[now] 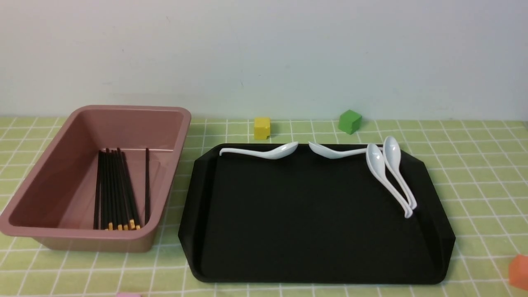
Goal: On green tablecloth take chopsticks from black tray and put them in box.
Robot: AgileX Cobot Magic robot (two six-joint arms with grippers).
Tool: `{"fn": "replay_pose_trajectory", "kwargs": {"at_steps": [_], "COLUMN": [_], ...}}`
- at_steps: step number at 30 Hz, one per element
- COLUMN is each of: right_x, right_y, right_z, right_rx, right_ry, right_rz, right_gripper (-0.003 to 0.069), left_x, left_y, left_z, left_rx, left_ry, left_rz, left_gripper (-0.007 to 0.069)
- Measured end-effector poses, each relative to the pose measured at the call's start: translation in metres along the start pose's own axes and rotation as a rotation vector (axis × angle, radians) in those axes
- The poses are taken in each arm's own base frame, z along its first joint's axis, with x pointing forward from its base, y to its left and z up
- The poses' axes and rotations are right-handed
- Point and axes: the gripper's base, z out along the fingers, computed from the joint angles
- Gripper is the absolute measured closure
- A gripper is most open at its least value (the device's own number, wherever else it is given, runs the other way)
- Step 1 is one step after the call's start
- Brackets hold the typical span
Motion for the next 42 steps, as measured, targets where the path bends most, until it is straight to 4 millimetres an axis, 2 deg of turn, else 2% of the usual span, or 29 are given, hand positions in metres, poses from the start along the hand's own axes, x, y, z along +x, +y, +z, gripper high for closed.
{"fn": "replay_pose_trajectory", "kwargs": {"at_steps": [42], "right_x": [0.0002], "right_y": [0.0001], "right_z": [-0.0003], "right_rx": [0.000], "right_ry": [0.009], "right_rz": [0.004], "right_gripper": [0.0549], "left_x": [0.0000], "left_y": [0.0000], "left_z": [0.0000], "left_rx": [0.000], "left_ry": [0.000], "left_rz": [0.000], "left_gripper": [0.0385]}}
